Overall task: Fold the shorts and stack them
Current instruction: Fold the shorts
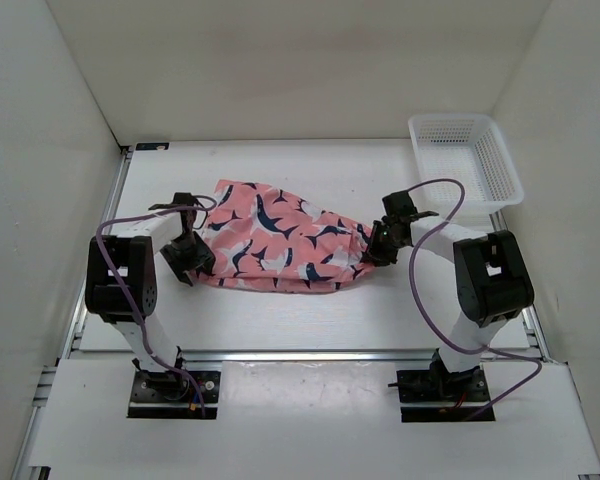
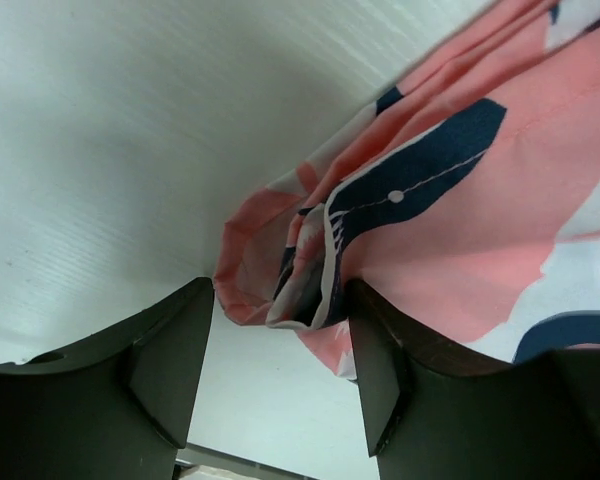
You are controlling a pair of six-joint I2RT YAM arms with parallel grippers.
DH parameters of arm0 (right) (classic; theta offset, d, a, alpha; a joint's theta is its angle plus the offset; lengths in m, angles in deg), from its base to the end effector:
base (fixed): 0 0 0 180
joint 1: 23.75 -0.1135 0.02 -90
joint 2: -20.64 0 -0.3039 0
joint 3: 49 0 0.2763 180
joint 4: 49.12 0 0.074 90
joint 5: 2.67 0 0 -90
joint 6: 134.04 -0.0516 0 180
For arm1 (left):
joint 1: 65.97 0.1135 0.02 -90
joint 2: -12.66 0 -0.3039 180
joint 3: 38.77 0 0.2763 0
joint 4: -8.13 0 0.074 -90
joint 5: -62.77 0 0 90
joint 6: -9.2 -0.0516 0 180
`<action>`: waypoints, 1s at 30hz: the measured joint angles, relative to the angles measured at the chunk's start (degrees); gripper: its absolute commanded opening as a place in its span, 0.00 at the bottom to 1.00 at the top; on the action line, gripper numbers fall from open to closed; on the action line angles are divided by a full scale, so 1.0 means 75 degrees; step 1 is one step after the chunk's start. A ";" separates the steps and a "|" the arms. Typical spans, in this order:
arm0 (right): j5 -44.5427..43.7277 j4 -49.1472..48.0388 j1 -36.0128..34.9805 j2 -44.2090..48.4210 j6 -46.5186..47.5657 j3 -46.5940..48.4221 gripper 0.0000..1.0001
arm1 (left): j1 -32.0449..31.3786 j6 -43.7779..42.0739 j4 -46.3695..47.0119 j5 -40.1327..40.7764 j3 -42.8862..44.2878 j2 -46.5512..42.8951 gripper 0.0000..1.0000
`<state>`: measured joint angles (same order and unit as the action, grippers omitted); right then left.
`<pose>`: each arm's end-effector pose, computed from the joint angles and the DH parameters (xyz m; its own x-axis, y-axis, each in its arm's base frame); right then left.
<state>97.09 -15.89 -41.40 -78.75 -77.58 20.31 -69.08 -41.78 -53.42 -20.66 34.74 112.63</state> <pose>0.3449 0.1189 0.1633 -0.9148 0.2803 -0.2907 0.1609 0.9132 0.3744 0.3242 -0.0117 0.1645 -0.8067 -0.5825 -0.0990 -0.5895 0.8050 0.0670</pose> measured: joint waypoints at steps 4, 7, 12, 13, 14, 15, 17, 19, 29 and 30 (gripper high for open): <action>-0.0181 -0.0157 -0.0012 -0.0012 -0.0294 -0.0058 0.00 | 0.0000 -0.0017 0.0096 -0.0055 -0.0017 -0.0009 0.66; -0.0554 -0.0032 -0.0032 0.0087 -0.0358 -0.0041 0.00 | 0.0000 -0.0032 0.0172 -0.0122 -0.0102 -0.0085 0.66; -0.1582 0.0746 -0.0035 0.0551 -0.0076 0.0157 0.00 | -0.0020 -0.0026 0.0271 -0.0417 -0.0603 -0.0554 0.66; -0.1798 0.0933 -0.0035 0.0711 0.0038 0.0221 0.00 | -0.0047 -0.0026 0.0236 -0.0478 -0.0691 -0.0694 0.66; -0.2008 0.1116 -0.0026 0.0874 0.0172 0.0321 0.00 | -0.0073 -0.0023 0.0187 -0.0560 -0.0746 -0.0863 0.66; -0.2159 0.1271 -0.0015 0.1008 0.0300 0.0437 0.00 | -0.0090 -0.0023 0.0157 -0.0603 -0.0778 -0.1046 0.66; -0.2439 0.1702 0.0047 0.1160 0.0600 0.0933 0.00 | -0.0108 -0.0029 0.0087 -0.0697 -0.0764 -0.1492 0.66; -0.2632 0.2005 0.0093 0.1145 0.0918 0.1670 0.00 | -0.0119 -0.0061 -0.0076 -0.0749 -0.0501 -0.1813 0.64; -0.3279 0.2850 -0.0609 0.0321 0.1649 0.4377 0.00 | -0.0393 -0.0140 0.0122 -0.0871 0.2043 0.0262 0.40; -0.3296 0.2999 -0.0729 0.0146 0.1673 0.4607 0.00 | -0.0449 -0.0114 0.0172 -0.0935 0.2212 0.0548 0.32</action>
<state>72.37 6.60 -46.86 -77.66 -65.04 54.87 -72.45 -42.63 -52.13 -27.67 51.32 116.74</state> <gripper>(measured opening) 0.070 0.438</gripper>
